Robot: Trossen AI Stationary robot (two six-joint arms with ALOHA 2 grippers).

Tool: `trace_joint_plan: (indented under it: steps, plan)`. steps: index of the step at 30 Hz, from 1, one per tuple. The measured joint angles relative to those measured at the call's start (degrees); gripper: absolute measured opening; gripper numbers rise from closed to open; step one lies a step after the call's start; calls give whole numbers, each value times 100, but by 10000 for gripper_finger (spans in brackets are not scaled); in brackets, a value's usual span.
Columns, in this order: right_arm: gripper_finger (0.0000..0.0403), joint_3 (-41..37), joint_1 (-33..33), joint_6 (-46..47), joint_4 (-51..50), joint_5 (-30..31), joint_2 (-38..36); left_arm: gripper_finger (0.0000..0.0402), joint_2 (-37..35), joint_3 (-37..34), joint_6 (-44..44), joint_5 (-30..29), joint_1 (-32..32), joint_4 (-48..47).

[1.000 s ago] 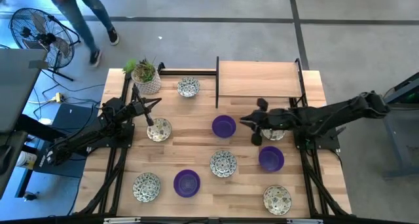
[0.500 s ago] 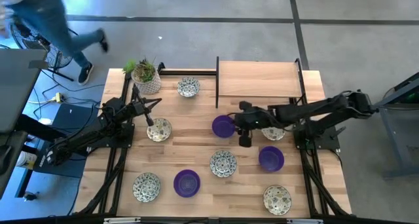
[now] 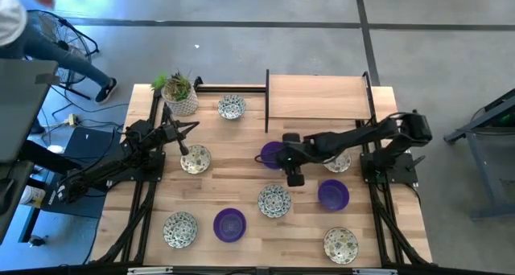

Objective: Pick & Place Mini bowls
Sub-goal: Put the top violet bowl on the shelf

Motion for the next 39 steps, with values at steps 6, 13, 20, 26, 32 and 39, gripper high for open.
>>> trace_joint_plan:
  steps: [6, 13, 20, 26, 32, 39]
  plan:
    - [149, 181, 17, -182, -145, 87, 349, 0, 0, 0, -2, -11, 0, 4]
    - [138, 177, 19, -335, -309, 261, 601, 0, 0, 0, -22, -24, 0, 7]
    - [114, 176, 1, -361, -291, 241, 634, 0, 0, 0, -5, -22, 0, 8]
    - [65, 94, 1, -166, -44, 193, 634, 0, -2, 0, -4, -20, 0, 9]
    - [25, -81, 4, -28, 200, 178, 634, 0, 0, 0, -7, -15, 0, 11]
    - [7, -57, 4, 190, 248, -24, 613, 0, 0, 0, -22, -9, 0, 11]
